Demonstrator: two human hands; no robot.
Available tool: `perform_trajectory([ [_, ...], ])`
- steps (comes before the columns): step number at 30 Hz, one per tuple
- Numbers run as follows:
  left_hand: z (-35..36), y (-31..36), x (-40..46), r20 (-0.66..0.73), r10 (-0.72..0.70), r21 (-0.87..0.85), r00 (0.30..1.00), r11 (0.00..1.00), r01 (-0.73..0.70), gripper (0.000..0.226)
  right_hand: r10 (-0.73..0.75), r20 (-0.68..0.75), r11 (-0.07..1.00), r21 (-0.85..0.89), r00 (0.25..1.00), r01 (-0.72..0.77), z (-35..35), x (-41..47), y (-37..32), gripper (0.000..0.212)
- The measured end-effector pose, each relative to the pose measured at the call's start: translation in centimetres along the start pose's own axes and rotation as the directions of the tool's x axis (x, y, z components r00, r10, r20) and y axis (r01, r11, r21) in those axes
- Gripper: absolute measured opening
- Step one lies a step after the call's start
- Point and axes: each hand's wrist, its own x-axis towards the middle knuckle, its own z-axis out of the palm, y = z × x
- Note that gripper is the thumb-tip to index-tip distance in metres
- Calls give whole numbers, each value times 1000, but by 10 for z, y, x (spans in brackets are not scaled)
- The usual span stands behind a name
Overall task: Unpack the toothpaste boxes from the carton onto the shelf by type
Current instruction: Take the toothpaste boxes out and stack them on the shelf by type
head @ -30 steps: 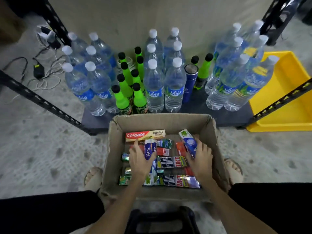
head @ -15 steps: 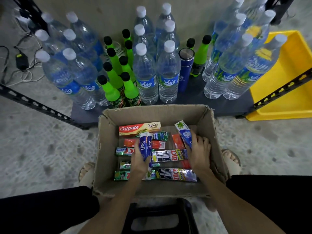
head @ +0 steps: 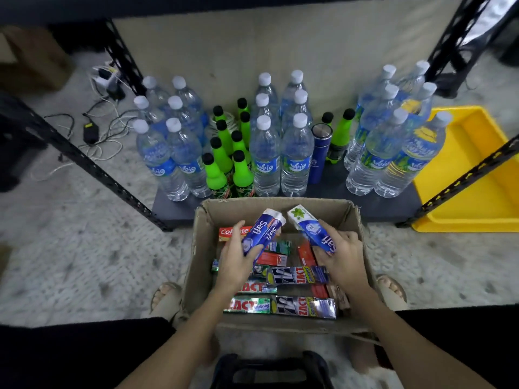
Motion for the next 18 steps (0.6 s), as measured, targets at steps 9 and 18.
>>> perform_trajectory([
  [9, -90, 90, -5, -52, 300, 155, 953, 945, -289, 59, -255, -47, 965, 46, 966, 257, -136, 47, -38, 55],
  [18, -192, 225, -31, -23, 572, 182, 820, 809, -559, 54, -383, -32, 914, 129, 923, 384, -316, 58, -105, 61],
])
